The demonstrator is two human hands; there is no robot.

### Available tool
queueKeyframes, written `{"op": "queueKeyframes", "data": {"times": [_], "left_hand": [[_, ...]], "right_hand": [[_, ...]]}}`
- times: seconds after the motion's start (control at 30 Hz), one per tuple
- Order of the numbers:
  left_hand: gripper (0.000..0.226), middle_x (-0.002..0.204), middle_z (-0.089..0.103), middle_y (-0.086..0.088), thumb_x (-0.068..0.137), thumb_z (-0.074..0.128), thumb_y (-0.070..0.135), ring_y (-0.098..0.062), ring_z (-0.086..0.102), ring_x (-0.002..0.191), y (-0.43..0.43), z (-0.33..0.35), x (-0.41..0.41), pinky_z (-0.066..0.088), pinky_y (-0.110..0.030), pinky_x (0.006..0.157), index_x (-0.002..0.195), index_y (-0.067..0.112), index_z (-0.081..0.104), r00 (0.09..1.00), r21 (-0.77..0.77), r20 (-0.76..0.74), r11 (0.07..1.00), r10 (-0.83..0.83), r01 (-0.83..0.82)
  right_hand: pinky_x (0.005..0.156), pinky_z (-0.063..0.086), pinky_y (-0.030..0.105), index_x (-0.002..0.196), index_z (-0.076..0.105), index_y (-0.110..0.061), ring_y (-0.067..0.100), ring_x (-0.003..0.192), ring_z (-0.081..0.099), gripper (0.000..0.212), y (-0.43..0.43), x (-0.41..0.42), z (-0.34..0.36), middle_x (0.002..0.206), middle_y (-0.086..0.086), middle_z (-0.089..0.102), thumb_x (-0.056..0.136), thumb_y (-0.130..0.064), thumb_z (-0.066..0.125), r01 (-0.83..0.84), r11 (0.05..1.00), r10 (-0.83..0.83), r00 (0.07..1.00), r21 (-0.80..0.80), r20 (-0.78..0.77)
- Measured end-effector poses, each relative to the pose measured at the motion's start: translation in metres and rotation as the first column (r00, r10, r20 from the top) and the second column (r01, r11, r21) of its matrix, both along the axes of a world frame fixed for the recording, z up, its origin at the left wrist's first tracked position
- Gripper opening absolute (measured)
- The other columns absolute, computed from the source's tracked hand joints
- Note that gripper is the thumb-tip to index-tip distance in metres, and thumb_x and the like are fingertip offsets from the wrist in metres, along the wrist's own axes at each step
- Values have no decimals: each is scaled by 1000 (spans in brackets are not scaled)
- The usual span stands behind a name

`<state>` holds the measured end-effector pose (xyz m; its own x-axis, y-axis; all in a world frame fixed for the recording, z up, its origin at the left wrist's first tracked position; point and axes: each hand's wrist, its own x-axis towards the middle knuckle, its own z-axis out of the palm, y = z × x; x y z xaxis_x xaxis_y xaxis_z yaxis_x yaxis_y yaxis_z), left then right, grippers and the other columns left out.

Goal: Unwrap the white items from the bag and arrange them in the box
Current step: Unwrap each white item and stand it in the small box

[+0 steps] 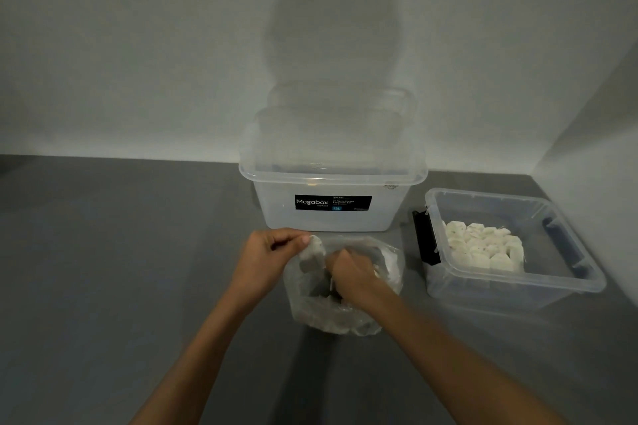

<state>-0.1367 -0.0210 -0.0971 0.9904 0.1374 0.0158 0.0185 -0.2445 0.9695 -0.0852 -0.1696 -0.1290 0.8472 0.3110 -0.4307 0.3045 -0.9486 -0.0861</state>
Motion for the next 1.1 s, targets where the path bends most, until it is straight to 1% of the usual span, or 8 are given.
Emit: {"op": "queueKeyframes", "data": {"times": [0.2, 0.3, 0.47, 0.6, 0.7, 0.83, 0.97, 1.1], "left_hand": [[18, 64, 68, -4, 86, 62, 8, -20, 68, 71, 5, -3, 1, 55, -41, 75, 92, 25, 66, 999, 129, 6, 991, 32, -32], [19, 70, 68, -11, 88, 60, 9, -29, 66, 72, 7, -3, 1, 55, -45, 73, 79, 25, 66, 999, 198, 35, 980, 2, -9], [28, 76, 70, -13, 88, 60, 10, -35, 65, 75, 3, -4, 5, 53, -48, 74, 77, 33, 72, 1000, 281, 14, 960, -9, 5], [14, 81, 73, 3, 86, 66, 17, -11, 67, 73, -12, 2, 7, 55, -30, 71, 82, 28, 73, 1000, 269, -3, 963, -12, 12], [6, 81, 73, 9, 83, 70, 28, -2, 67, 74, -25, 10, 7, 53, -15, 69, 85, 23, 73, 998, 197, -8, 979, -57, 57], [10, 82, 74, 9, 83, 71, 26, -4, 69, 76, -44, 19, 10, 52, -13, 70, 88, 17, 73, 995, 48, 52, 996, -80, 78], [13, 86, 74, 1, 85, 69, 22, -12, 70, 82, -54, 26, 18, 56, -26, 77, 92, 12, 73, 991, -21, 109, 996, -79, 81], [6, 77, 71, 8, 83, 71, 26, -2, 65, 74, -56, 36, 31, 51, -20, 71, 82, 20, 72, 980, 220, 147, 970, -134, 100]], "right_hand": [[96, 48, 41, 117, 59, -9, 30, 109, 59, 30, -6, 0, 18, 119, 12, 60, 89, -21, 61, -8, 998, 5, 998, 57, 55], [75, 53, 25, 94, 61, -13, 19, 83, 63, 7, -19, -6, 30, 89, 6, 64, 87, -14, 58, 104, 901, -165, 980, 421, 111], [53, 55, 25, 96, 62, -8, 12, 56, 65, 17, -44, -12, 49, 70, 10, 68, 85, 4, 57, 503, 164, -435, 809, 849, -395], [60, 58, 23, 106, 61, 2, 19, 72, 73, 17, -53, -12, 56, 84, 17, 73, 91, 6, 54, 689, -295, -224, 624, 662, -749], [59, 58, 23, 111, 59, 8, 21, 77, 74, 22, -56, -14, 56, 91, 21, 73, 89, 7, 54, 739, -485, -30, 521, 469, -853], [57, 56, 19, 116, 60, 6, 16, 79, 73, 30, -55, -19, 57, 97, 16, 73, 87, 2, 59, 801, -458, 64, 462, 385, -884], [62, 53, 22, 97, 65, -4, 14, 80, 70, 14, -57, -28, 62, 92, 9, 73, 83, -5, 67, 797, -326, 19, 543, 509, -839], [60, 52, 22, 97, 63, -15, 13, 76, 66, 11, -73, -25, 74, 93, 8, 69, 88, -9, 64, 475, 72, -445, 802, 877, -398]]}}
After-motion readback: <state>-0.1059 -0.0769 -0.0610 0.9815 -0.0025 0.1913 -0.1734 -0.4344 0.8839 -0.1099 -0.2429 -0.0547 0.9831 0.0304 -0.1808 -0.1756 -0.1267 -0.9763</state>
